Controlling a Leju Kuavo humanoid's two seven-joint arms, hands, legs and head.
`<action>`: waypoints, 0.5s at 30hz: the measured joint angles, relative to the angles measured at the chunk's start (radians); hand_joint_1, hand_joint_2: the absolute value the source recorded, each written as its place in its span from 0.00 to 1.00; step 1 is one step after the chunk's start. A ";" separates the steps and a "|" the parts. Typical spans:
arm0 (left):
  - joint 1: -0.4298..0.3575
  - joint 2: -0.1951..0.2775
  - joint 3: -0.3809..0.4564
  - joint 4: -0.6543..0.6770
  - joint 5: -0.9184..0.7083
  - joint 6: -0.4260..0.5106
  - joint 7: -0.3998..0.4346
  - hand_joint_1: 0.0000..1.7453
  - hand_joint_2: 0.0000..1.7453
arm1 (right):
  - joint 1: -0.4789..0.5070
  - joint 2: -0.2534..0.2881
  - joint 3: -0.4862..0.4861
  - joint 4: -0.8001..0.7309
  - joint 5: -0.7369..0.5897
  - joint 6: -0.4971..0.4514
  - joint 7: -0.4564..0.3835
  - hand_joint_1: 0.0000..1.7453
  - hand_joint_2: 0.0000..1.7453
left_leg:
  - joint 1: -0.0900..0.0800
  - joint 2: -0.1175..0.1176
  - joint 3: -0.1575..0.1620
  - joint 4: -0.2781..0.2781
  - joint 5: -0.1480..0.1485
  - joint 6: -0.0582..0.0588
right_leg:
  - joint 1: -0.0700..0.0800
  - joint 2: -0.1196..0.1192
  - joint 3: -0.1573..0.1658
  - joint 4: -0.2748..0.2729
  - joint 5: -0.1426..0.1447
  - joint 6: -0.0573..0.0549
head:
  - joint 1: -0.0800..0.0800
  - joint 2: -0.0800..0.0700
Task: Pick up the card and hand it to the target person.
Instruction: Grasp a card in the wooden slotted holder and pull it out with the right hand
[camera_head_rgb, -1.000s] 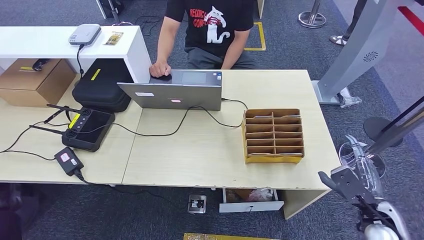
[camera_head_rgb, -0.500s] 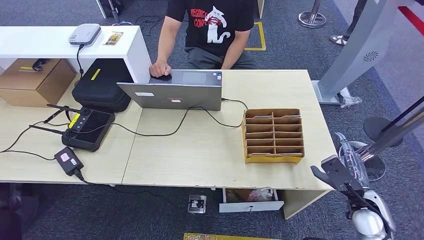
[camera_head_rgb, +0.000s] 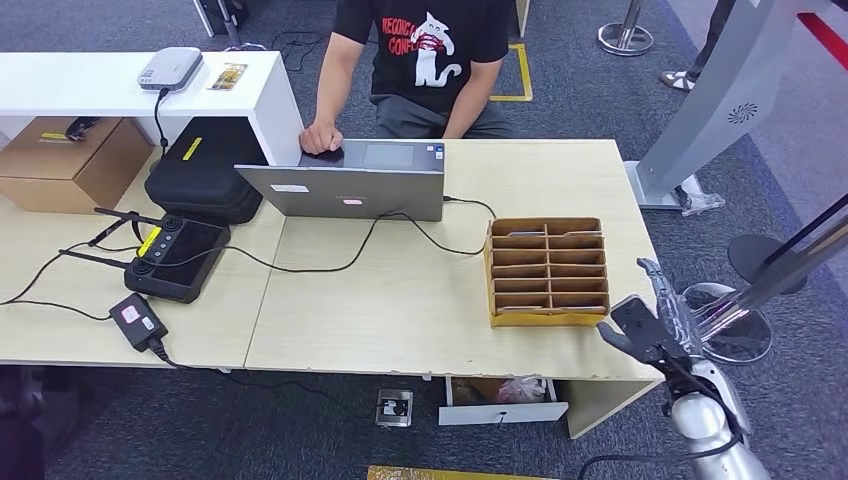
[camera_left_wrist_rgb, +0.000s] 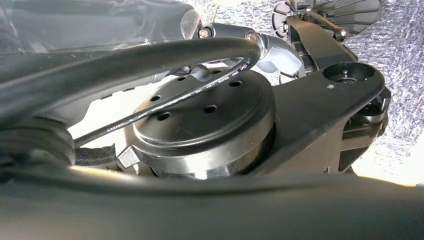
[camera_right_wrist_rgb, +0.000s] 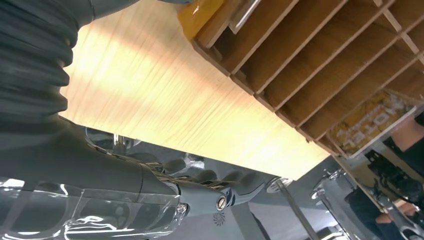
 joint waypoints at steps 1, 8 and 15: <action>0.000 0.000 -0.001 0.000 0.000 0.000 0.000 0.00 0.00 | -0.004 0.001 0.007 0.007 0.009 -0.005 0.005 0.00 1.00 | 0.000 0.000 0.000 0.000 0.000 0.000 | 0.000 0.000 0.000 0.000 0.000 0.000 | 0.000 0.000; 0.000 0.000 -0.002 0.000 0.005 0.000 0.005 0.00 0.00 | -0.016 0.007 0.041 0.036 0.032 -0.017 0.025 0.00 1.00 | 0.000 0.000 0.000 0.000 0.000 0.000 | 0.000 0.000 0.000 0.000 0.000 0.000 | 0.000 0.000; 0.000 0.000 -0.002 0.000 0.010 0.000 0.006 0.00 0.00 | -0.036 0.008 0.060 0.060 0.029 -0.014 0.031 0.00 1.00 | 0.000 0.000 0.000 0.000 0.000 0.000 | 0.000 0.000 0.000 0.000 0.000 0.000 | 0.000 0.000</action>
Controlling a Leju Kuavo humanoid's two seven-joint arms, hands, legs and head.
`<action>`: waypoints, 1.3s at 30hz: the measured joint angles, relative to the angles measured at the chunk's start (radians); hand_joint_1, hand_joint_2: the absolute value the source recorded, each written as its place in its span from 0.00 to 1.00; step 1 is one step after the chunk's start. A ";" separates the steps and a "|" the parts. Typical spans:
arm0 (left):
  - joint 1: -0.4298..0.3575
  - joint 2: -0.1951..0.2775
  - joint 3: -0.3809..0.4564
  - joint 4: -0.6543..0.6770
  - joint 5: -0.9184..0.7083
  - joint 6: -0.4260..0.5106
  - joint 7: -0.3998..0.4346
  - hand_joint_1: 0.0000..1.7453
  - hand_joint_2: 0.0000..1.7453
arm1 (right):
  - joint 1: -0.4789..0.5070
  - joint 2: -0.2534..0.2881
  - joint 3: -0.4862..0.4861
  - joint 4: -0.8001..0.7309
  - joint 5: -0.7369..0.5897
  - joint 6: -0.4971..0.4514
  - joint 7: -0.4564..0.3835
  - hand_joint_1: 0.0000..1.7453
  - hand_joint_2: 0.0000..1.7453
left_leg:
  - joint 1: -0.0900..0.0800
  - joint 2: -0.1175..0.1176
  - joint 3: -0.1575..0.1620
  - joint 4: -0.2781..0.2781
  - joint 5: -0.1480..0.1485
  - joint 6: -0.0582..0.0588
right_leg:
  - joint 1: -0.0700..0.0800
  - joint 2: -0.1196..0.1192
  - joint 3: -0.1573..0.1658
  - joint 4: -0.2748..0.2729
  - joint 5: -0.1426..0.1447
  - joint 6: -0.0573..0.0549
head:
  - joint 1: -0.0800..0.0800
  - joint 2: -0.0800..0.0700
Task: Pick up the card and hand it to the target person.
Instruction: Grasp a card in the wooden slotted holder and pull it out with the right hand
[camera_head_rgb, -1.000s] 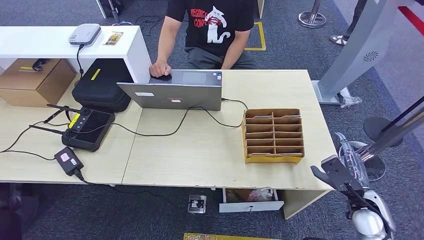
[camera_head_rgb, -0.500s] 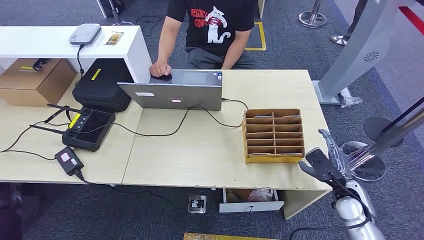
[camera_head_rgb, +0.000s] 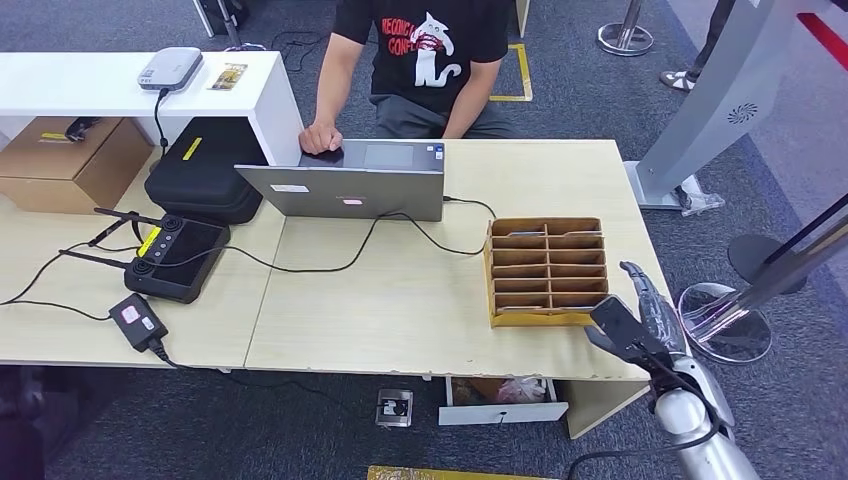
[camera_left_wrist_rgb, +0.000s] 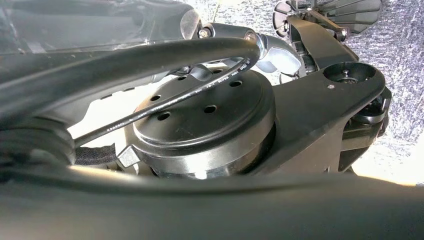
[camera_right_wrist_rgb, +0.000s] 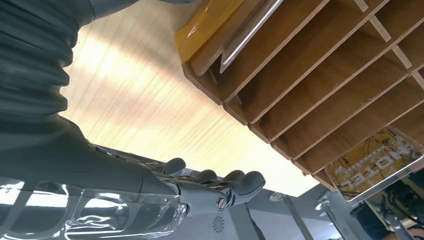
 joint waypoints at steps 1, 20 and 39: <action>0.000 0.000 0.000 0.000 0.001 0.000 0.000 0.00 0.00 | -0.002 0.000 0.000 0.002 -0.002 0.000 0.001 0.00 1.00 | 0.000 0.000 0.000 0.000 0.000 0.000 | 0.000 0.000 0.000 0.000 0.000 0.000 | 0.000 0.000; 0.002 0.000 0.000 0.000 0.020 0.000 0.010 0.00 0.00 | 0.067 0.000 0.016 -0.118 0.043 -0.013 0.022 0.00 1.00 | 0.000 0.000 0.000 0.000 0.000 0.000 | 0.000 0.000 0.000 0.000 0.000 0.000 | 0.000 0.000; 0.002 0.000 -0.013 0.000 0.025 0.000 0.012 0.00 0.00 | 0.082 -0.046 0.117 -0.213 0.262 -0.028 0.119 0.00 1.00 | 0.000 0.000 0.000 0.000 0.000 0.000 | 0.000 0.000 0.000 0.000 0.000 0.000 | 0.000 0.000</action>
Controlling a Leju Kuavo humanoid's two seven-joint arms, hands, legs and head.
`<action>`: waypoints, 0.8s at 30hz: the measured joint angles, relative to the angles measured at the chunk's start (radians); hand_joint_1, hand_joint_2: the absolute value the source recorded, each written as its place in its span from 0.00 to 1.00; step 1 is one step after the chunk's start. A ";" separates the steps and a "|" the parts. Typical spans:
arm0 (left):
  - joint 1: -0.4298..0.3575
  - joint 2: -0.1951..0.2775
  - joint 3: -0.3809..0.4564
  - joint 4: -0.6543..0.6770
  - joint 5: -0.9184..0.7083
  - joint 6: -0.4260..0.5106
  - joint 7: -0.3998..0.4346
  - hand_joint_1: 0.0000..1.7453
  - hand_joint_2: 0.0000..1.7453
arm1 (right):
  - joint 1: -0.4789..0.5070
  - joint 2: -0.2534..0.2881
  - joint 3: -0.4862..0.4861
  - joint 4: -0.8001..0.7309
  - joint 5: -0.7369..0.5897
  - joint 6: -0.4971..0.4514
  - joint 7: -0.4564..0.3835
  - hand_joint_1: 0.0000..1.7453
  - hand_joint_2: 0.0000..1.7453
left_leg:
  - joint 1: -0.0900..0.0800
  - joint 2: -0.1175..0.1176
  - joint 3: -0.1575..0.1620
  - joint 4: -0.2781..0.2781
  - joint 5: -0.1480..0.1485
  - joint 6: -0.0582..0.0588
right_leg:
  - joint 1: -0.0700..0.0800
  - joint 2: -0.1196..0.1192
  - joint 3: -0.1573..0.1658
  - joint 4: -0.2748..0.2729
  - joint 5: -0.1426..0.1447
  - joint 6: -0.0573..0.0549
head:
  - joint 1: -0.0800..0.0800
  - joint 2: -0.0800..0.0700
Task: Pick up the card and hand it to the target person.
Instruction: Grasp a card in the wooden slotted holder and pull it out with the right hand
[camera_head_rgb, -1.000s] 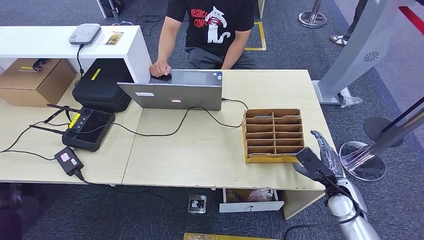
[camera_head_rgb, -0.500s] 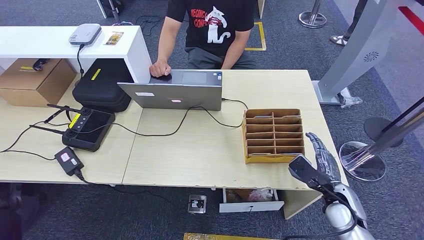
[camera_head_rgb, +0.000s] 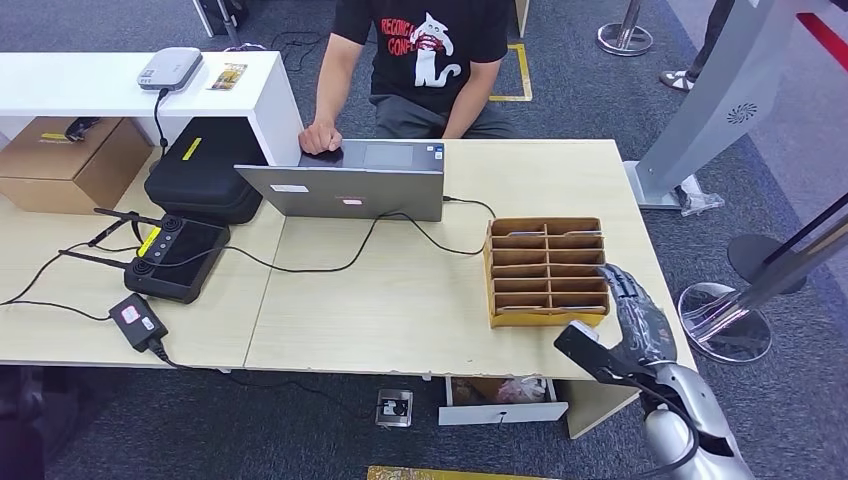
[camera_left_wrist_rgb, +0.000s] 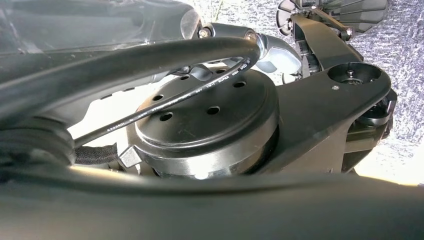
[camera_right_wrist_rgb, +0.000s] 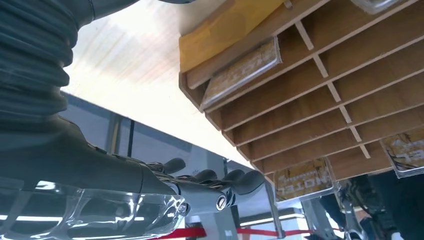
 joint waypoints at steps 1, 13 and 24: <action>0.000 0.000 -0.002 0.000 0.000 0.000 0.000 0.00 0.00 | -0.008 -0.005 0.006 0.002 0.007 0.000 0.003 0.00 1.00 | 0.000 0.000 0.000 0.000 0.000 0.000 | 0.000 0.000 0.000 0.000 0.000 0.000 | 0.000 0.000; 0.000 0.000 -0.011 0.000 0.008 0.000 0.008 0.00 0.00 | -0.073 -0.028 0.053 0.018 0.044 0.006 0.018 0.00 1.00 | 0.000 0.000 0.000 0.000 0.000 0.000 | 0.000 0.000 0.000 0.000 0.000 0.000 | 0.000 0.000; 0.000 0.000 -0.016 0.000 0.007 0.000 0.006 0.00 0.00 | -0.104 -0.049 0.076 0.047 0.035 0.012 0.020 0.00 1.00 | 0.000 0.000 0.000 0.000 0.000 0.000 | 0.000 0.000 0.000 0.000 0.000 0.000 | 0.000 0.000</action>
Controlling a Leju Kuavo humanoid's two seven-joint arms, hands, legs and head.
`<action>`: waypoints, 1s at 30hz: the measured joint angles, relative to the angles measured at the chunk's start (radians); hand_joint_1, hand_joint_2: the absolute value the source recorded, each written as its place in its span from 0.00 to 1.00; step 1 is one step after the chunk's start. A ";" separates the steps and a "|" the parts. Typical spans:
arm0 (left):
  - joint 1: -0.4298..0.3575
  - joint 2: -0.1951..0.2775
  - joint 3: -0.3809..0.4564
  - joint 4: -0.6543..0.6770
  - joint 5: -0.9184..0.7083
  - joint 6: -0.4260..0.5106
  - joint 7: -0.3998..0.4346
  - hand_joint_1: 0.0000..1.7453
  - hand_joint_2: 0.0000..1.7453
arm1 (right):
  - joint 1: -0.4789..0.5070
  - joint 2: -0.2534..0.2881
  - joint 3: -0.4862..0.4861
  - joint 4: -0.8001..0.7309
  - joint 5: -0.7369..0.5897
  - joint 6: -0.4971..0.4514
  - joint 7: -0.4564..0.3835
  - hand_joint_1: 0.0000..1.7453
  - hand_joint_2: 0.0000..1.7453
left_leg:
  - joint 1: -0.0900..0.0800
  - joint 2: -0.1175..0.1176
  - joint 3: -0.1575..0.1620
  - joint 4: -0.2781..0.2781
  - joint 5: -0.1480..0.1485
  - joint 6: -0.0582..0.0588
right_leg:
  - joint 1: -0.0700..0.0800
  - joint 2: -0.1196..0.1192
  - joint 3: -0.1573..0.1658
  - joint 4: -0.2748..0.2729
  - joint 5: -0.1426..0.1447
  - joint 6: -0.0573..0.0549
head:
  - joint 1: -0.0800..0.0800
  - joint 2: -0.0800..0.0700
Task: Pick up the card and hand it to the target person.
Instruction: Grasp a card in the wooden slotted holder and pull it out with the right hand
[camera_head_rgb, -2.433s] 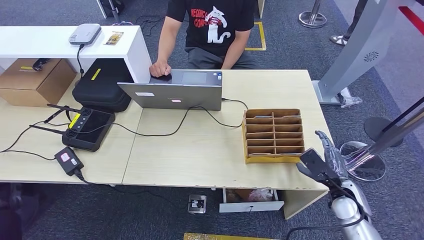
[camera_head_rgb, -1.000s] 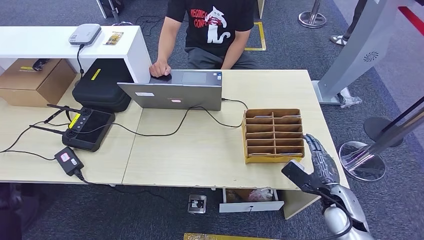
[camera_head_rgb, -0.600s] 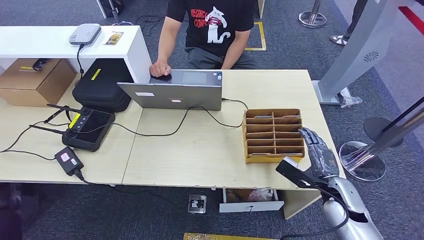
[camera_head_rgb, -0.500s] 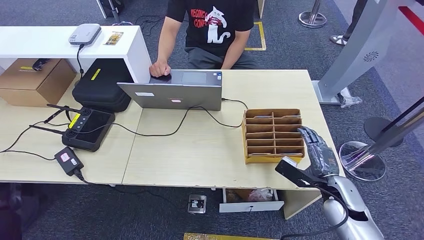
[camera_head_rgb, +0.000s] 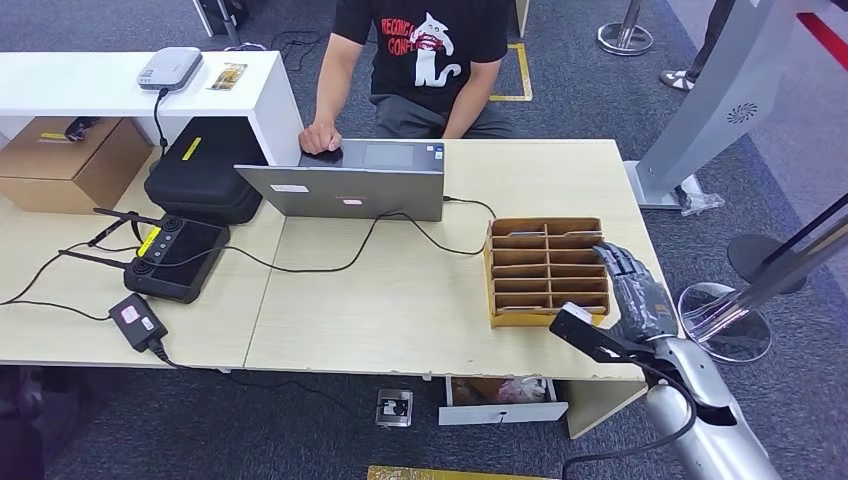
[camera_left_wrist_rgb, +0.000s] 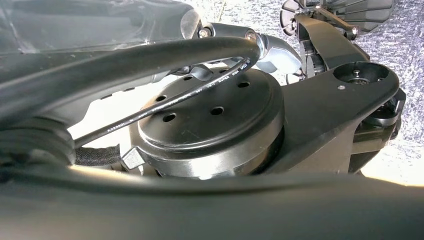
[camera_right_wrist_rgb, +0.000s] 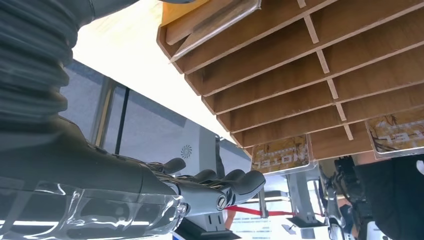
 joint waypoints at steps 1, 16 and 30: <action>0.000 0.000 -0.001 0.000 0.000 0.000 -0.001 0.00 0.00 | 0.000 -0.002 0.001 0.000 -0.003 0.000 0.001 0.00 1.00 | 0.000 0.000 0.000 0.000 0.000 0.000 | 0.000 0.000 0.000 0.000 0.000 0.000 | 0.000 0.000; 0.000 0.000 -0.002 0.000 0.016 0.000 -0.006 0.00 0.00 | 0.001 -0.011 0.014 0.000 -0.010 0.007 0.006 0.00 1.00 | 0.000 0.000 0.000 0.000 0.000 0.000 | 0.000 0.000 0.000 0.000 0.000 0.000 | 0.000 0.000; 0.001 0.000 -0.005 0.000 0.029 0.000 -0.009 0.00 0.00 | 0.088 -0.021 0.029 -0.104 0.042 0.046 0.060 0.03 1.00 | 0.000 0.000 0.000 0.000 0.000 0.000 | 0.000 0.000 0.000 0.000 0.000 0.000 | 0.000 0.000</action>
